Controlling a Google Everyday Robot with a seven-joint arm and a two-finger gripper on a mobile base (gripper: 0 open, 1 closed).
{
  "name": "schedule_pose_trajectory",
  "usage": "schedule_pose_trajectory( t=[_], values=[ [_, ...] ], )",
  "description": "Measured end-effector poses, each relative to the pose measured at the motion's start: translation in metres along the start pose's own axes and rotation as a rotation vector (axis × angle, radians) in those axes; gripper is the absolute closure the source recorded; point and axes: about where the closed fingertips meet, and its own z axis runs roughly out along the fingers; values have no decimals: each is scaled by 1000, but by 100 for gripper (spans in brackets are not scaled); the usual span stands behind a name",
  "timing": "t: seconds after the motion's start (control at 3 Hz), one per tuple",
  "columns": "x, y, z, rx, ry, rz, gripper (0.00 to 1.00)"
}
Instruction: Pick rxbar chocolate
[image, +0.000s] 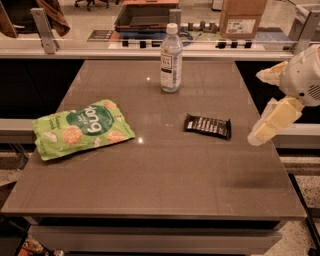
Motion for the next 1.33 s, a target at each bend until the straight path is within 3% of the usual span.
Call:
schedule_pose_trajectory(
  t=[0.67, 1.33],
  values=[
    [0, -13, 52, -24, -232, 53, 0],
    [-1, -14, 101, -81, -365, 75, 0]
  ],
)
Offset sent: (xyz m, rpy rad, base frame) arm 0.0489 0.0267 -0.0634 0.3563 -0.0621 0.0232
